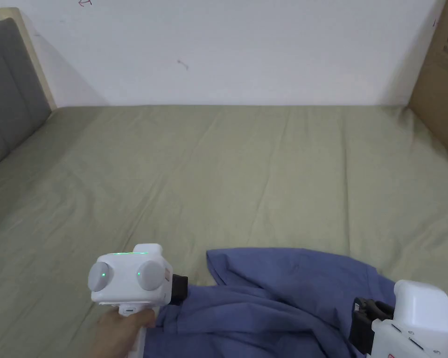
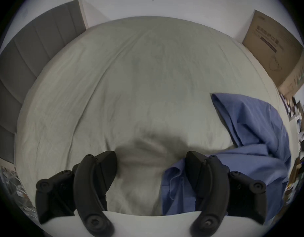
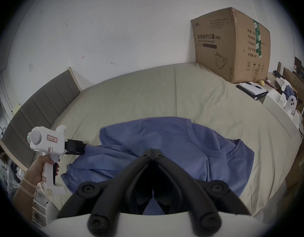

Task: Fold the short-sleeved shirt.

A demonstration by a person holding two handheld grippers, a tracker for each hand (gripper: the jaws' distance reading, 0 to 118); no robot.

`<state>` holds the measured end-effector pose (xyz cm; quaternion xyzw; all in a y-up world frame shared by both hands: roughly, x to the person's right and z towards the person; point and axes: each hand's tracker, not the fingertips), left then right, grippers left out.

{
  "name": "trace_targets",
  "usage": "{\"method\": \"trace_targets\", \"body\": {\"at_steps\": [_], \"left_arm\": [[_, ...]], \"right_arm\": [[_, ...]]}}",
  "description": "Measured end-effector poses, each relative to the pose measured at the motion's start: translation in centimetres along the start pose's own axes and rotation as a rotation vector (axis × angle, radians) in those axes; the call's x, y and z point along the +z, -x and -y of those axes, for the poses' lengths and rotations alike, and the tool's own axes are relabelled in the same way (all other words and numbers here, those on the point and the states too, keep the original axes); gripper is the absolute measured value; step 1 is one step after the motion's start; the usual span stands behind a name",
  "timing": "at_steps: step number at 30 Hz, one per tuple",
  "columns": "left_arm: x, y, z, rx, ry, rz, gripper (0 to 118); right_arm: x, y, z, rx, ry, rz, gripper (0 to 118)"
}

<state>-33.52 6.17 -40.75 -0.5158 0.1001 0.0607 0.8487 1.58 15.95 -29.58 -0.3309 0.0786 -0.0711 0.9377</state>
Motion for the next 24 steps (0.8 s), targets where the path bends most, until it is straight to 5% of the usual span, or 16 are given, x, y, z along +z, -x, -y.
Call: {"method": "trace_targets", "body": {"at_steps": [3, 7, 11, 17, 22, 24], "left_arm": [[1.0, -1.5, 0.9, -0.068, -0.019, -0.045, 61], [0.3, -2.6, 0.5, -0.148, -0.034, -0.043, 2], [1.4, -2.1, 0.6, -0.16, -0.025, -0.049, 0], [6.0, 2.4, -1.9, 0.038, -0.108, 0.195, 0], [10.7, 2.8, -2.4, 0.014, -0.182, 0.248, 0], [11.2, 2.8, -2.2, 0.001, -0.191, 0.237, 0]], "right_arm": [[-0.4, -0.3, 0.3, -0.011, 0.021, -0.005, 0], [-0.5, -0.9, 0.5, -0.027, 0.036, 0.006, 0], [0.2, -1.9, 0.2, -0.042, 0.03, 0.021, 0], [-0.3, -4.2, -2.0, -0.028, 0.017, 0.007, 0], [-3.0, -4.1, -5.9, 0.134, 0.024, -0.08, 0], [-4.5, -3.7, -7.5, 0.147, 0.025, -0.087, 16]]}}
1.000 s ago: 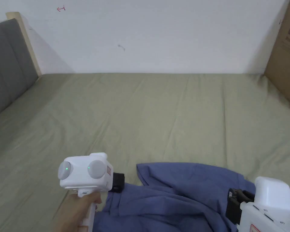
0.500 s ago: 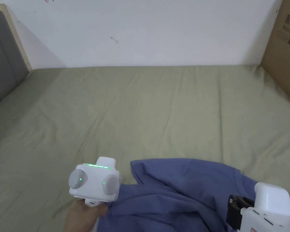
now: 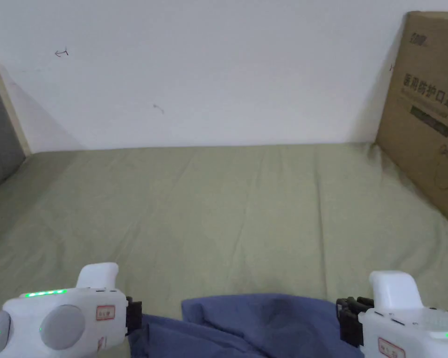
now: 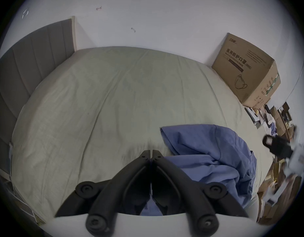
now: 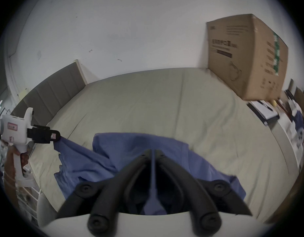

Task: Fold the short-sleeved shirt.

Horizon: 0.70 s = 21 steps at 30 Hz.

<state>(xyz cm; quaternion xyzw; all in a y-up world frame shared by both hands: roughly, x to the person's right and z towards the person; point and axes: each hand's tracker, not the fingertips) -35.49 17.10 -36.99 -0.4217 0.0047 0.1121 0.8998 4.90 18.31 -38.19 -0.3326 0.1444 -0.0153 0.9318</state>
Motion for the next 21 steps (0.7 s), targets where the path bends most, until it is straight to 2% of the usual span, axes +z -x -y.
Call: {"method": "trace_targets", "body": {"at_steps": [1, 2, 3, 4, 6, 9, 11, 12, 13, 14, 15, 16, 17, 18, 19, 21], "left_arm": [[0.1, -0.6, 0.1, -0.001, -0.001, 0.005, 0], [0.0, -0.5, 0.2, -0.006, -0.001, 0.01, 0], [0.0, -0.6, 0.3, -0.006, 0.001, 0.008, 0], [0.1, -0.5, 0.5, -0.001, 0.0, 0.003, 0], [0.2, -0.8, 1.1, -0.004, 0.007, 0.003, 0], [0.0, -0.5, 1.2, -0.016, 0.014, 0.001, 0], [0.0, -0.3, 1.4, -0.013, 0.016, 0.003, 0], [0.0, -0.2, 1.4, -0.006, 0.017, 0.005, 0], [0.1, -0.4, 1.5, -0.001, 0.017, 0.009, 0], [0.0, -0.4, 1.5, 0.005, 0.019, 0.011, 0], [0.0, -0.4, 1.6, 0.006, 0.02, 0.012, 0], [-0.1, -0.4, 1.6, 0.004, 0.022, 0.013, 0], [-0.3, 0.3, 1.7, 0.006, 0.023, 0.012, 0], [-0.3, 0.3, 1.7, 0.005, 0.022, 0.017, 0], [-0.3, 0.3, 1.6, 0.002, 0.023, 0.02, 0], [0.2, -0.3, 1.4, 0.004, 0.018, 0.013, 0]], "right_arm": [[-1.2, -0.1, -1.0, 0.021, 0.019, -0.049, 56], [-2.7, -0.1, -2.0, 0.049, 0.059, -0.085, 90], [-4.2, 0.3, -2.8, 0.079, 0.096, -0.08, 108], [-6.4, 0.6, -3.2, 0.112, 0.095, -0.073, 115], [-9.5, 1.6, -4.0, 0.199, 0.077, -0.084, 114], [-15.6, 3.3, -4.1, 0.354, 0.234, -0.107, 113], [-19.5, 4.0, -3.3, 0.455, 0.338, -0.125, 107], [-20.6, 4.3, -2.8, 0.474, 0.374, -0.104, 91], [-22.3, 4.6, -2.0, 0.489, 0.414, -0.045, 66], [-23.5, 4.9, -1.3, 0.495, 0.455, 0.008, 66], [-23.7, 4.8, -0.8, 0.469, 0.469, -0.074, 67], [-23.0, 5.1, -0.8, 0.47, 0.388, -0.022, 66], [-22.4, 5.3, -1.1, 0.467, 0.409, -0.04, 61], [-21.8, 5.4, -1.2, 0.473, 0.385, -0.052, 45], [-21.5, 5.6, -1.1, 0.487, 0.367, -0.039, 3], [-21.4, 5.3, -1.1, 0.494, 0.409, -0.064, 4]]}}
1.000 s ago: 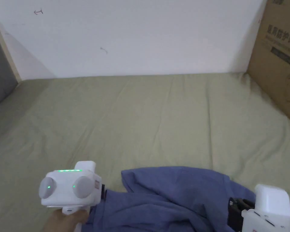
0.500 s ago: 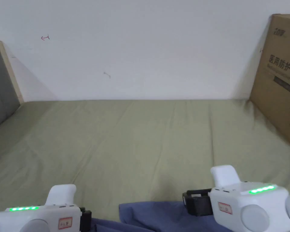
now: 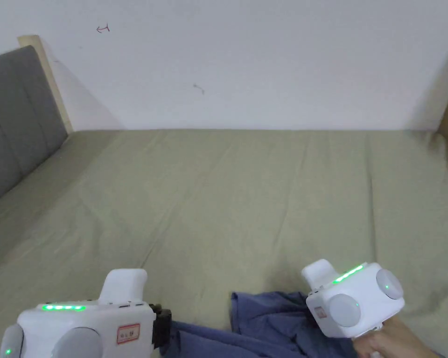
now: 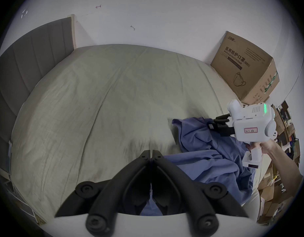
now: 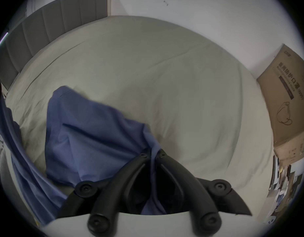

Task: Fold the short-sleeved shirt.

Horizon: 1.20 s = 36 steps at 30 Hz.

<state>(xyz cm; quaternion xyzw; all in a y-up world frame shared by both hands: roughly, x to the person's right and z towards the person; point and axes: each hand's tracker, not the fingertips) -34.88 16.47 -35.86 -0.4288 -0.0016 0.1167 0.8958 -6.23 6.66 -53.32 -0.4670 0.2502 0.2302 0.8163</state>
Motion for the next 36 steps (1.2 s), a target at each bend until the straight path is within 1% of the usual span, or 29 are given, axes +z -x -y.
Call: {"method": "trace_targets", "body": {"at_steps": [1, 3, 4, 6, 8, 11, 12, 13, 14, 15, 17, 19, 20, 23, 24, 27, 30, 32, 36], "left_arm": [[0.2, -0.2, 0.0, -0.004, -0.004, 0.0, 0], [0.9, -0.5, -0.1, 0.0, -0.012, 0.014, 0], [1.1, -0.2, -0.1, 0.0, -0.018, 0.025, 0], [1.9, -0.4, -0.4, 0.004, -0.022, 0.034, 0], [3.3, -0.5, -1.0, 0.01, -0.05, 0.025, 0], [5.4, -0.8, -2.1, 0.003, -0.102, 0.0, 0], [6.2, -0.5, -2.5, -0.014, -0.12, -0.011, 0], [7.1, -0.5, -3.1, -0.023, -0.147, -0.032, 0], [7.9, -0.5, -3.7, -0.025, -0.153, -0.04, 0], [8.7, -0.5, -4.3, -0.034, -0.177, -0.055, 0], [10.8, 0.0, -6.0, 0.003, -0.238, -0.078, 0], [12.8, 0.0, -7.3, 0.032, -0.302, -0.118, 0], [14.0, -0.1, -8.0, 0.012, -0.322, -0.141, 0], [16.7, -0.8, -9.7, -0.038, -0.391, -0.198, 0], [17.6, -0.9, -10.3, -0.042, -0.411, -0.21, 0], [20.1, -1.9, -11.8, -0.047, -0.473, -0.196, 0], [22.1, -2.9, -13.5, -0.073, -0.506, -0.253, 0], [22.6, -3.2, -15.1, -0.09, -0.518, -0.284, 0], [24.2, -3.2, -18.5, -0.046, -0.566, -0.308, 0]], "right_arm": [[0.2, -0.2, -0.1, -0.012, 0.0, 0.013, 4], [1.2, -0.7, -0.4, -0.066, -0.011, 0.0, 4], [2.7, -1.2, -0.6, -0.101, -0.053, 0.009, 4], [6.0, -2.5, -1.1, -0.126, -0.136, 0.011, 4], [11.3, -4.3, -1.7, -0.164, -0.211, 0.043, 4], [18.2, -7.5, -2.0, -0.21, -0.325, 0.125, 4], [20.3, -8.4, -1.9, -0.237, -0.362, 0.169, 4], [22.9, -9.7, -1.7, -0.276, -0.395, 0.202, 4], [25.2, -11.0, -1.2, -0.33, -0.436, 0.233, 4], [27.2, -12.2, -0.9, -0.376, -0.469, 0.249, 4], [31.4, -14.6, 0.3, -0.466, -0.518, 0.255, 4], [34.9, -16.4, 1.5, -0.517, -0.566, 0.258, 4], [36.4, -17.1, 2.3, -0.558, -0.598, 0.258, 4], [39.6, -18.7, 4.4, -0.644, -0.666, 0.191, 4], [40.3, -18.8, 4.9, -0.649, -0.679, 0.175, 4], [41.4, -18.6, 5.6, -0.639, -0.683, 0.172, 4], [41.8, -18.7, 5.5, -0.645, -0.687, 0.167, 4], [41.9, -18.6, 4.9, -0.654, -0.694, 0.138, 4], [42.9, -18.8, 1.9, -0.619, -0.702, 0.16, 4]]}}
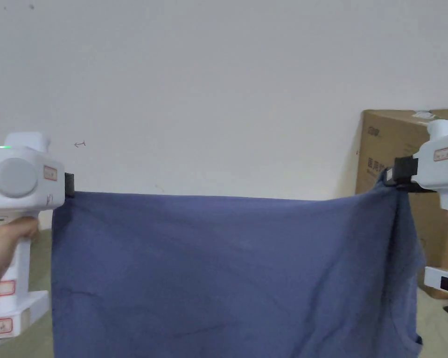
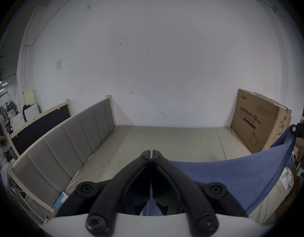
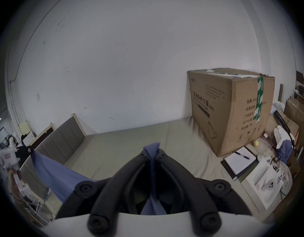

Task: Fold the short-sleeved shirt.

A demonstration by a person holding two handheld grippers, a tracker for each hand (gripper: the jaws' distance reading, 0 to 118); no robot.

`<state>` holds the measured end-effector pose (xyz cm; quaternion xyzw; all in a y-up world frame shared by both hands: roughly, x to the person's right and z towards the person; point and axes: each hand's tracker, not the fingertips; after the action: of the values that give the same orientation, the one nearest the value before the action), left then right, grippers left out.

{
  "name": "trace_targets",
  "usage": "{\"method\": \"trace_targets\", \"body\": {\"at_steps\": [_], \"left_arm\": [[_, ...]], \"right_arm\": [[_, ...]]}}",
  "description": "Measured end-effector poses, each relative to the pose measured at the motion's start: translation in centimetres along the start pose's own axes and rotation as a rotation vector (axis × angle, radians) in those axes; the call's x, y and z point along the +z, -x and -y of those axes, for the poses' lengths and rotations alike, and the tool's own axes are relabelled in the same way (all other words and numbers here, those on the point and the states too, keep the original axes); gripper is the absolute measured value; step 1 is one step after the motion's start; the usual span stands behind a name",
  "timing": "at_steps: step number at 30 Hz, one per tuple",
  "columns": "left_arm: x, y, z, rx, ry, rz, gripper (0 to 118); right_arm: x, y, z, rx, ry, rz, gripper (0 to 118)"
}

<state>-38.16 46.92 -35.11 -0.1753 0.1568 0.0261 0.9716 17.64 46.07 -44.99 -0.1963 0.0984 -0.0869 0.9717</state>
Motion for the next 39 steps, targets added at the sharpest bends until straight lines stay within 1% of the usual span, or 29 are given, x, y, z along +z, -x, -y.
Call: {"method": "trace_targets", "body": {"at_steps": [2, 4, 7, 8, 13, 16, 20, 23, 24, 26, 27, 29, 32, 35, 39], "left_arm": [[-0.9, -0.2, -2.2, -0.017, -0.012, -0.038, 0], [-2.8, -0.1, -5.0, -0.038, -0.015, -0.061, 0], [-3.8, -0.3, -8.9, -0.051, -0.059, -0.091, 0], [-3.9, -0.3, -10.1, -0.035, -0.076, -0.094, 0], [-5.5, -0.9, -15.9, -0.041, -0.135, -0.119, 0], [-6.9, -0.7, -19.5, -0.039, -0.174, -0.121, 0], [-8.6, -0.3, -23.8, -0.022, -0.231, -0.122, 0], [-9.4, 0.0, -25.9, -0.011, -0.264, -0.113, 0], [-9.1, -0.3, -26.1, -0.017, -0.271, -0.118, 0], [-9.9, -0.5, -26.1, -0.019, -0.279, -0.128, 0], [-10.6, -0.6, -25.9, -0.028, -0.273, -0.136, 0], [-13.2, -1.0, -25.0, -0.057, -0.256, -0.159, 0], [-16.5, -1.5, -21.2, -0.056, -0.257, -0.171, 0], [-21.5, -1.6, -17.1, -0.027, -0.149, -0.179, 0], [-28.4, -2.4, -9.4, -0.059, 0.013, -0.177, 0]], "right_arm": [[-0.6, 0.7, -1.8, 0.002, -0.007, -0.01, 4], [-1.6, 2.1, -4.0, -0.012, -0.02, -0.016, 4], [-3.6, 3.7, -7.9, 0.028, -0.047, 0.003, 4], [-4.1, 4.2, -9.1, 0.033, -0.059, 0.013, 4], [-6.7, 6.2, -16.3, 0.041, -0.104, 0.03, 4], [-6.6, 7.3, -19.7, 0.012, -0.156, 0.011, 4], [-6.9, 8.8, -23.0, 0.018, -0.184, 0.037, 4], [-7.5, 9.3, -24.5, 0.056, -0.199, 0.049, 4], [-7.8, 9.4, -24.7, 0.073, -0.205, 0.057, 4], [-8.6, 9.4, -24.6, 0.068, -0.213, 0.054, 4], [-8.3, 9.6, -23.0, 0.062, -0.208, 0.049, 4], [-9.8, 9.8, -21.7, 0.07, -0.184, 0.048, 4], [-14.7, 9.6, -19.7, 0.105, -0.113, 0.063, 4], [-19.1, 8.6, -16.0, 0.092, -0.012, 0.068, 4], [-26.4, 6.9, -9.4, 0.068, 0.097, 0.102, 4]]}}
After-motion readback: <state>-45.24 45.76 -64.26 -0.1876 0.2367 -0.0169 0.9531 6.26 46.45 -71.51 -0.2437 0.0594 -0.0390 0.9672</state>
